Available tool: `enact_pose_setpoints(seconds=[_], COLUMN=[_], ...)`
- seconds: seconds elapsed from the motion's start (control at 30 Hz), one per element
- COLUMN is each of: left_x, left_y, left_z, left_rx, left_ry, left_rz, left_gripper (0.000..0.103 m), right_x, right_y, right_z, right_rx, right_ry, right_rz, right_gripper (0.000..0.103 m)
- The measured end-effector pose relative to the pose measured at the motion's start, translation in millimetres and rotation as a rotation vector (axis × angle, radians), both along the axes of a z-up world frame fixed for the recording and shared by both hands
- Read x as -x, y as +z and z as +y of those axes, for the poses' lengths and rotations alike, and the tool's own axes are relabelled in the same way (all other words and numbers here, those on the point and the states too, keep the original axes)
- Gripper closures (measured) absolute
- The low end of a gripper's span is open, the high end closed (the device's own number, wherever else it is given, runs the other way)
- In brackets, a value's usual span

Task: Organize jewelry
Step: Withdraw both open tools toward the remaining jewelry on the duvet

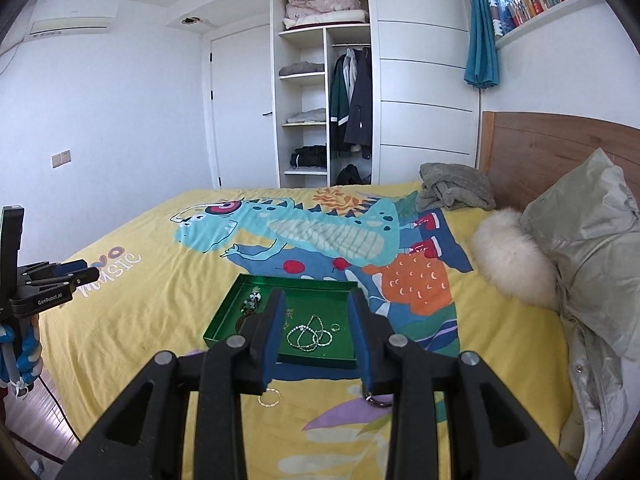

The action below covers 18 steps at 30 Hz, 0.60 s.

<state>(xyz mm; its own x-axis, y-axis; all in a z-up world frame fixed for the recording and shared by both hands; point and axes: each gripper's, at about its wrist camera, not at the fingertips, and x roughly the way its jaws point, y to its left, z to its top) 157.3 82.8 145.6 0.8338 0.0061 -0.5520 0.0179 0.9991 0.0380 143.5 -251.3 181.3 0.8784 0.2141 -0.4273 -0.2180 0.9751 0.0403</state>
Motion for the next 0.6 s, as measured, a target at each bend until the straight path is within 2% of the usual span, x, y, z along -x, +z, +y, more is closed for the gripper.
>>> enact_pose_setpoints(seconds=[0.17,0.3,0.43,0.6], left_x=[27,40,47,45], left_y=[0,-4,-14,-41], left_z=[13,17,20,23], left_rx=[0.017,0.032,0.042,0.051], left_ry=[0.003,-0.002,-0.004,-0.009], left_rz=[-0.012,-0.013,-0.008,0.037], left_gripper=[0.065,0.060,0.055,0.054], right_x=[37,58,68,69], right_y=[9,7,-2,-27], right_z=[-4,-4,-1,4], right_rx=[-0.002,-0.006,-0.008,-0.013], right_ry=[-0.010,-0.010,0.000,0.009], right_rz=[-0.023,-0.029,-0.018,0.028], right_gripper=[0.071,0.063,0.063,0.062])
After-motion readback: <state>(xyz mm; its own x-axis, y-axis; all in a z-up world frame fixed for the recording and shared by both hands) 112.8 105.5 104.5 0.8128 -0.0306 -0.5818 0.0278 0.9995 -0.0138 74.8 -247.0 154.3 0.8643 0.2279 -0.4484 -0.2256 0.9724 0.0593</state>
